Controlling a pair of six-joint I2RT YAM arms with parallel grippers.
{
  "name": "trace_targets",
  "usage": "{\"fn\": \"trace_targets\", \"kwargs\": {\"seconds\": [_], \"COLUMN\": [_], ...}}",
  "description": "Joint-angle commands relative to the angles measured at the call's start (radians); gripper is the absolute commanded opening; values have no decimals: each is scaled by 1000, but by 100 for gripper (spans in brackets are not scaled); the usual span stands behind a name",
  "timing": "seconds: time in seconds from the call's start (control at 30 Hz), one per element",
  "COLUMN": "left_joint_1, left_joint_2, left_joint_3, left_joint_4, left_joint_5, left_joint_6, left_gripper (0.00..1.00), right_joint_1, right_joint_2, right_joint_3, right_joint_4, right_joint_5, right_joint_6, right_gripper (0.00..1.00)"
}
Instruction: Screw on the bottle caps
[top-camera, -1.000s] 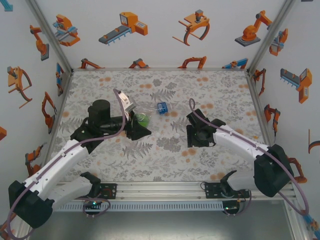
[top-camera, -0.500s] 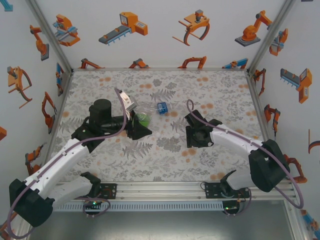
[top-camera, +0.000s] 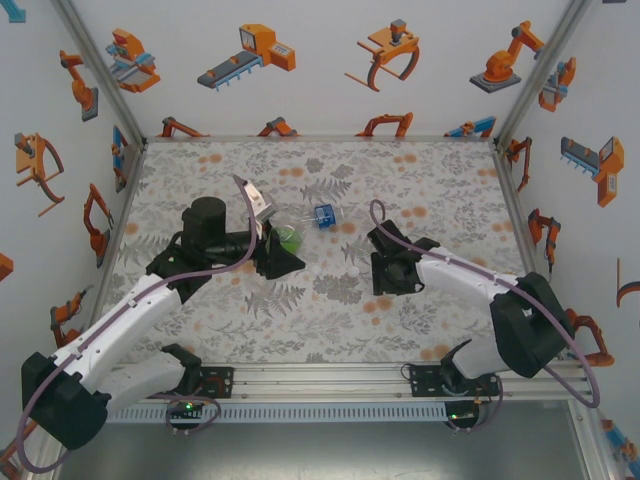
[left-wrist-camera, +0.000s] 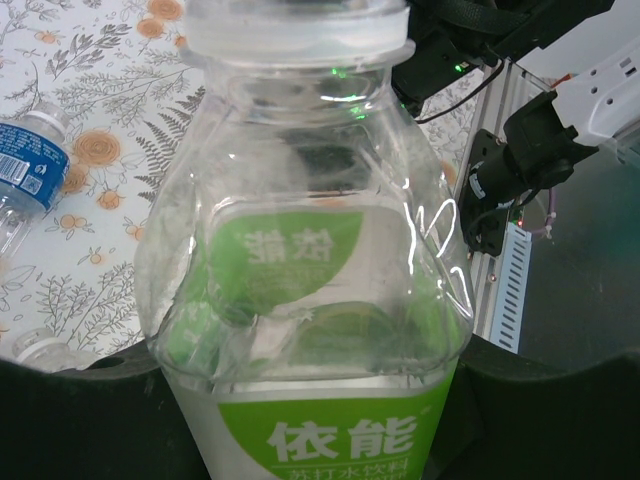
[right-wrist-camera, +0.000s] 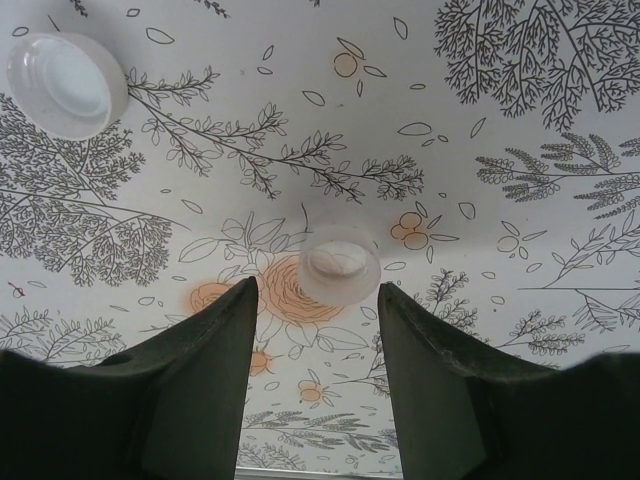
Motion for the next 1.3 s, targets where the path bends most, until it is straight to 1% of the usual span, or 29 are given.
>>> {"fn": "trace_targets", "kwargs": {"seconds": [0.0,0.17,0.77,0.9,0.97,1.13,1.2,1.27], "left_joint_1": [-8,-9,-11,-10,-12,-11,-11,-12], "left_joint_2": [-2,-3,30,40,47,61,66,73], "left_joint_3": [38,36,44,47,51,57,60,64], "left_joint_4": [14,16,28,30,29,29,28,27], "left_joint_5": [6,4,6,5,7,11,12,14], "left_joint_6": [-13,-13,-16,-16,-17,-16,-16,-16], "left_gripper": [7,7,7,7,7,7,7,7], "right_joint_1": [-3,-3,-3,-3,-3,-3,-2,-2], "right_joint_2": [7,10,43,54,57,55,55,52], "right_joint_3": [1,-2,-14,-23,-26,-44,-47,-50], "right_joint_4": [6,14,26,42,49,76,87,102], "right_joint_5": [19,17,17,10,6,-15,-35,-63], "right_joint_6": [-8,-11,-11,-4,0,10,15,27], "right_gripper": [49,47,46,44,43,34,27,22]}}
